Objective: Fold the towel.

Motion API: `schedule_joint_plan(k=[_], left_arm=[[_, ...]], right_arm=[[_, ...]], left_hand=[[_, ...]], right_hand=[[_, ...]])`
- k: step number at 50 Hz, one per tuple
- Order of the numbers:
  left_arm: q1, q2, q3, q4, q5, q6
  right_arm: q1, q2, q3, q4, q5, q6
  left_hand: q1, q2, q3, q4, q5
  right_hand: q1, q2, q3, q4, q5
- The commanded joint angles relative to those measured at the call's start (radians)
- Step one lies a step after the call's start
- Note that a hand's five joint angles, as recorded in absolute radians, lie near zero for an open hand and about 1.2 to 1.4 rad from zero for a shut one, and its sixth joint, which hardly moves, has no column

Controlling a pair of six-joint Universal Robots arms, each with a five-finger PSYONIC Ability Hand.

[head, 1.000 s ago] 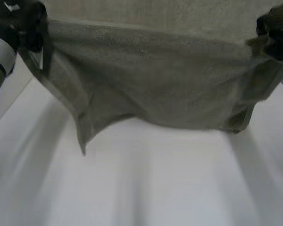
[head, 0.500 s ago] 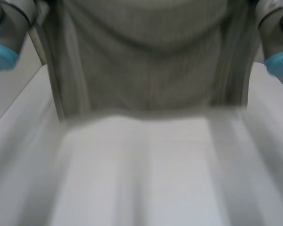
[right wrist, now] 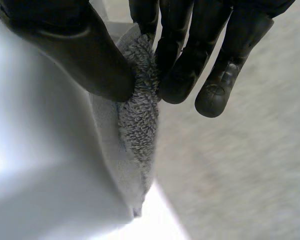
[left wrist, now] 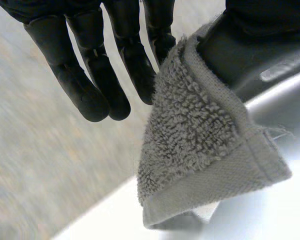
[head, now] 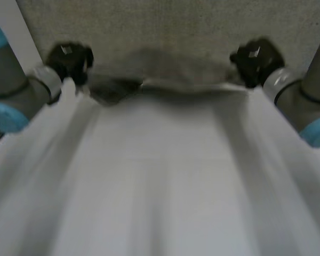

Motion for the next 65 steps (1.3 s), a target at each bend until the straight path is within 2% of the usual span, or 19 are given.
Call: schedule_joint_plan(k=[1, 8, 10, 19, 24, 32, 36, 42, 47, 50, 53, 55, 56, 57, 60, 61, 63, 64, 65], left_arm=[[-0.025, 0.036, -0.361, 0.185, -0.005, 0.202], [-0.014, 0.122, -0.515, 0.251, -0.005, 0.236], [-0.008, 0.179, -0.576, 0.262, -0.003, 0.236], [0.015, 0.305, -0.722, 0.300, -0.003, 0.244], [0.105, 0.468, -0.782, 0.333, 0.001, 0.246], [0.121, 0.640, -0.765, 0.337, 0.009, 0.226], [0.126, 0.656, -0.756, 0.345, 0.009, 0.212], [0.116, 0.599, -0.739, 0.348, 0.011, 0.218], [0.080, 0.382, -0.667, 0.311, 0.009, 0.299], [0.061, 0.323, -0.632, 0.294, 0.008, 0.335], [0.021, 0.214, -0.509, 0.247, -0.008, 0.422], [-0.008, 0.139, -0.342, 0.184, -0.041, 0.486], [-0.008, 0.139, -0.342, 0.184, -0.041, 0.486], [-0.015, 0.119, -0.249, 0.164, -0.058, 0.485], [-0.028, 0.110, -0.069, 0.174, -0.090, 0.406], [-0.028, 0.110, -0.069, 0.175, -0.091, 0.405], [-0.029, 0.120, 0.063, 0.261, -0.123, 0.202], [-0.029, 0.121, 0.063, 0.262, -0.123, 0.201], [-0.023, 0.134, 0.101, 0.321, -0.142, 0.077]], right_arm=[[-0.008, 0.059, 0.147, 0.012, 0.009, -0.048], [-0.017, 0.016, 0.250, 0.012, 0.008, -0.045], [-0.023, -0.059, 0.305, 0.014, 0.011, -0.041], [-0.063, -0.188, 0.458, 0.008, 0.040, -0.042], [-0.115, -0.331, 0.538, 0.005, 0.054, -0.045], [-0.120, -0.539, 0.514, -0.014, 0.020, 0.031], [-0.127, -0.558, 0.458, 0.000, 0.018, 0.073], [-0.138, -0.494, 0.414, 0.072, 0.012, 0.065], [-0.127, -0.290, 0.319, 0.146, 0.029, -0.044], [-0.127, -0.240, 0.274, 0.155, 0.034, -0.068], [-0.124, -0.142, 0.161, 0.164, 0.057, -0.096], [-0.104, -0.046, -0.013, 0.172, 0.107, -0.105], [-0.104, -0.046, -0.014, 0.172, 0.107, -0.105], [-0.085, 0.003, -0.127, 0.172, 0.138, -0.105], [-0.052, 0.061, -0.341, 0.131, 0.185, -0.092], [-0.052, 0.062, -0.343, 0.130, 0.186, -0.091], [-0.032, 0.074, -0.465, -0.046, 0.215, -0.052], [-0.032, 0.074, -0.465, -0.048, 0.215, -0.052], [-0.032, 0.059, -0.446, -0.169, 0.222, -0.023]], left_hand=[[-0.077, -0.128, -0.156, -0.128, -0.277], [-0.077, -0.128, -0.156, -0.128, -0.277], [-0.077, -0.128, -0.156, -0.128, -0.277], [-0.077, -0.128, -0.156, -0.128, -0.277], [-0.077, -0.128, -0.156, -0.128, -0.277], [-0.077, -0.128, -0.156, -0.128, -0.277], [-0.077, -0.128, -0.156, -0.128, -0.277], [-0.077, -0.128, -0.156, -0.128, -0.277], [-0.077, -0.128, -0.156, -0.128, -0.277], [-0.077, -0.128, -0.156, -0.128, -0.277], [-0.077, -0.128, -0.156, -0.128, -0.277], [-0.077, -0.128, -0.156, -0.128, -0.277], [-0.077, -0.128, -0.156, -0.128, -0.277], [-0.077, -0.128, -0.156, -0.128, -0.277], [-0.077, -0.128, -0.156, -0.128, -0.277], [-0.077, -0.128, -0.156, -0.128, -0.277], [-0.077, -0.128, -0.156, -0.128, -0.277], [-0.077, -0.128, -0.156, -0.128, -0.277], [-0.077, -0.128, -0.156, -0.128, -0.277]], right_hand=[[0.066, 0.081, 0.053, 0.060, 0.064], [0.066, 0.081, 0.053, 0.060, 0.064], [0.066, 0.081, 0.053, 0.060, 0.064], [0.066, 0.081, 0.053, 0.060, 0.064], [0.066, 0.081, 0.053, 0.060, 0.064], [0.066, 0.081, 0.053, 0.060, 0.064], [0.066, 0.081, 0.053, 0.060, 0.064], [0.066, 0.081, 0.053, 0.060, 0.064], [0.066, 0.081, 0.053, 0.060, 0.064], [0.066, 0.081, 0.053, 0.060, 0.064], [0.066, 0.081, 0.053, 0.060, 0.064], [0.066, 0.081, 0.053, 0.060, 0.064], [0.066, 0.081, 0.053, 0.060, 0.064], [0.066, 0.081, 0.053, 0.060, 0.064], [0.066, 0.081, 0.053, 0.060, 0.064], [0.066, 0.081, 0.053, 0.060, 0.064], [0.066, 0.081, 0.053, 0.060, 0.064], [0.066, 0.081, 0.053, 0.060, 0.064], [0.066, 0.081, 0.053, 0.060, 0.064]])
